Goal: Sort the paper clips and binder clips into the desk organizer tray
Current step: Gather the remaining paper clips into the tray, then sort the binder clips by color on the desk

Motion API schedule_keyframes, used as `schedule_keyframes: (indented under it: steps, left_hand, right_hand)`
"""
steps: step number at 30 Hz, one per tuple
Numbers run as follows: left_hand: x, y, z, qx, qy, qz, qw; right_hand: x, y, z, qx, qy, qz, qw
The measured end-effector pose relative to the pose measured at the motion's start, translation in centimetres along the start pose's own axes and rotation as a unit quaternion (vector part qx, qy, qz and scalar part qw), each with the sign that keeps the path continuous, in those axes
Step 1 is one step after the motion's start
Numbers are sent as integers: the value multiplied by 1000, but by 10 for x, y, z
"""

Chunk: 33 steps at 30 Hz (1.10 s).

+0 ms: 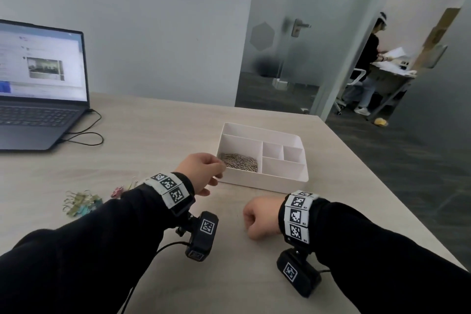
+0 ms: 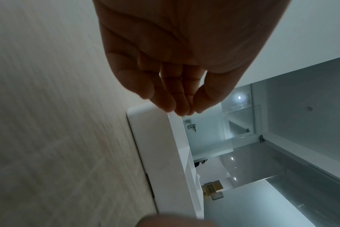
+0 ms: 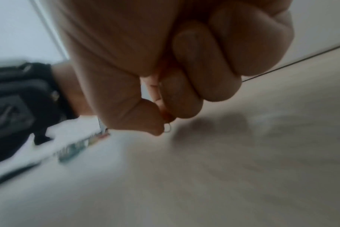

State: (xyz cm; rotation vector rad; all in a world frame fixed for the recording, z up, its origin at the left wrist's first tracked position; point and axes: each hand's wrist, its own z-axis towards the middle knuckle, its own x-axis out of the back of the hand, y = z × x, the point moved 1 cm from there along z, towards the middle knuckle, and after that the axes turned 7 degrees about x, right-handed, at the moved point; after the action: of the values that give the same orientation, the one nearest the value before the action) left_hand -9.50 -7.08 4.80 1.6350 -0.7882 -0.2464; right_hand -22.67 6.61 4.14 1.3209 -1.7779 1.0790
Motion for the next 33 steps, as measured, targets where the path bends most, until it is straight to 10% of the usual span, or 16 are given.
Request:
schedule_keyframes:
  steps: [3,9,15,24,33]
  left_hand:
    - [9,-6,-11,-5,3,14,1000]
    - [40,-8,-29,-8,34,49,998]
    - [79,-19,-46,-19,78,62,995]
    - [139,-48,-76,-77,234,54,968]
    - [194,-104,-87,1,318,14,948]
  right_hand:
    - [22,5,4,1,145,138,980]
    - [65,13,10,-35,396,413,819]
    - [37,-9,19,-31,332,413,847]
    - [-11,-78,44,40,234,516,823]
    - [-31,-117,72,44,265,576,773]
